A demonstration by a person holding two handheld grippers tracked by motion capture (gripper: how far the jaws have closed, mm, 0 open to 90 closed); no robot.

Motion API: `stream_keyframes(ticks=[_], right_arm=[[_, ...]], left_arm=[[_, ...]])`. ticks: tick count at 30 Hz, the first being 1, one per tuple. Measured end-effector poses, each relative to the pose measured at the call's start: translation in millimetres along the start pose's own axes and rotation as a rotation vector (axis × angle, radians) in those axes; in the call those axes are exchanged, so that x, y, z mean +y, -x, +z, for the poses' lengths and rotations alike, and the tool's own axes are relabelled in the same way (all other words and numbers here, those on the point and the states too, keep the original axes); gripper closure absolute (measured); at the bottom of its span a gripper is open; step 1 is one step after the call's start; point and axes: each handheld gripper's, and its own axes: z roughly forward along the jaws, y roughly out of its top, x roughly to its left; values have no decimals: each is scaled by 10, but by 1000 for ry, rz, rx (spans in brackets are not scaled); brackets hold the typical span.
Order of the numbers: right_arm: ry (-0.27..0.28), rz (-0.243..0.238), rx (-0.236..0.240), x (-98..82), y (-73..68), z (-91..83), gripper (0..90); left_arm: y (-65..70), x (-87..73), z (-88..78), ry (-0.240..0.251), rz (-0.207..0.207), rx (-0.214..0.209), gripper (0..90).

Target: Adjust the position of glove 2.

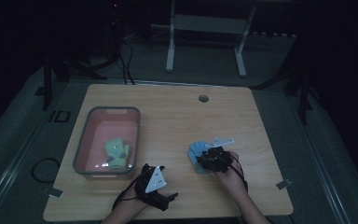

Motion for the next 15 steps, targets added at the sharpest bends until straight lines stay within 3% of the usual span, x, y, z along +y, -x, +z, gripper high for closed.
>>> stream_keyframes(ticks=[2,4,5,7,10,13,15], right_arm=[[15,-7,0,3,0,-30,493],[20,-11,0,4,3,-45,474],[37,-18,-6,4,8,-80,368],[59,-11,24,3,30,-118,291],[72,6,71,3,68,-164,179],[65,-9,91,-6,106,-195,143],[76,11,109,-14,141,-219,153]], left_arm=[[-4,9,-3,-2,-17,10,7],[-21,-3,8,-7,-39,-8,7],[-27,-10,14,-17,-40,-12,8],[-31,-20,36,-41,-41,-19,8],[-35,-13,52,-49,-76,-42,8],[-53,6,58,-48,-106,-70,8],[-45,12,65,-50,-110,-77,8]])
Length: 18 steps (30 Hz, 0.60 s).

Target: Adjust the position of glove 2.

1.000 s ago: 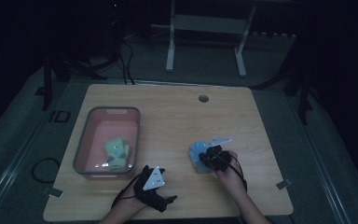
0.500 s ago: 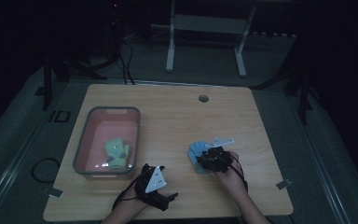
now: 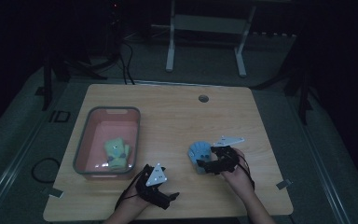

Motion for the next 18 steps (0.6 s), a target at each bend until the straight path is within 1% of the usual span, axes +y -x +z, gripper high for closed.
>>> stream_keyframes(ticks=[1,2,3,4,5,6,7,8,10,13,14,15,17,18], right_arm=[[7,-2,4,-4,15,-10,154],[18,-15,7,-7,25,-21,153],[31,-29,-1,-10,28,-34,153],[36,-40,-9,-11,26,-45,151],[42,-44,-8,-11,27,-56,151],[44,-41,3,-11,33,-63,151],[43,-35,8,-11,38,-62,149],[41,-36,2,-11,39,-65,145],[28,-38,4,-10,35,-69,140],[31,-39,1,-11,32,-78,137],[18,-28,8,-3,45,-108,126],[21,-30,3,2,56,-124,125],[25,-21,9,10,77,-148,121],[32,-18,18,14,89,-160,120]], left_arm=[[9,2,12,-8,10,0,8],[20,2,19,-14,27,4,7],[34,3,24,-8,38,10,7],[44,12,27,-5,43,3,7],[56,28,31,-3,49,4,7],[67,48,31,3,58,9,7],[75,69,29,8,62,8,8],[82,91,29,13,61,11,8],[81,135,31,16,65,-6,8],[84,155,39,16,68,-4,8],[79,197,54,11,68,-27,8],[81,228,75,10,69,-46,8],[76,255,88,18,69,-55,7],[68,268,94,22,65,-69,8]])
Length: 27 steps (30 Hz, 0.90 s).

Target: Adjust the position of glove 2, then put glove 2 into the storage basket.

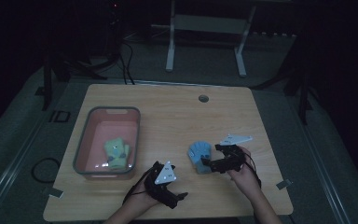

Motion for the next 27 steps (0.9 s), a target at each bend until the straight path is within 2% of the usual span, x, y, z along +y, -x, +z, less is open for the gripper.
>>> stream_keyframes(ticks=[5,9,13,14,15,16,22,25,27], right_arm=[[13,0,-1,-1,43,-52,122],[14,-10,-7,-16,51,-66,129],[37,-17,-13,-30,87,-86,130],[37,-17,-15,-28,99,-85,126],[35,-20,-20,-24,113,-84,126],[42,-24,-16,-18,130,-82,124],[42,-41,-20,19,206,-52,123],[37,-34,2,37,263,-23,122],[38,-36,7,52,289,-5,123]], left_arm=[[-44,71,16,12,1,-10,8],[-55,135,37,0,18,-10,8],[-25,210,71,-12,49,-15,8],[1,252,95,-17,73,-23,8],[1,252,95,-17,73,-23,8],[19,301,126,-30,95,-35,8],[3,402,206,-50,124,-59,8],[-22,447,254,-66,148,-63,8],[-48,473,257,-53,143,-75,8]])
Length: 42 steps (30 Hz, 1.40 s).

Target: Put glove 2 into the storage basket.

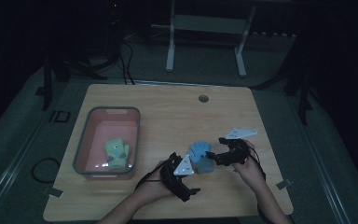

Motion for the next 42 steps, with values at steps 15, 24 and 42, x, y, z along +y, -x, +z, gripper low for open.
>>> stream_keyframes(ticks=[15,24,42], right_arm=[[-59,103,42,66,178,215,128],[-89,120,6,107,266,406,289],[-162,76,-47,-61,252,650,319]], left_arm=[[-82,213,245,-5,85,12,152],[-200,223,500,-54,110,22,230],[-259,86,676,-111,144,17,393]])
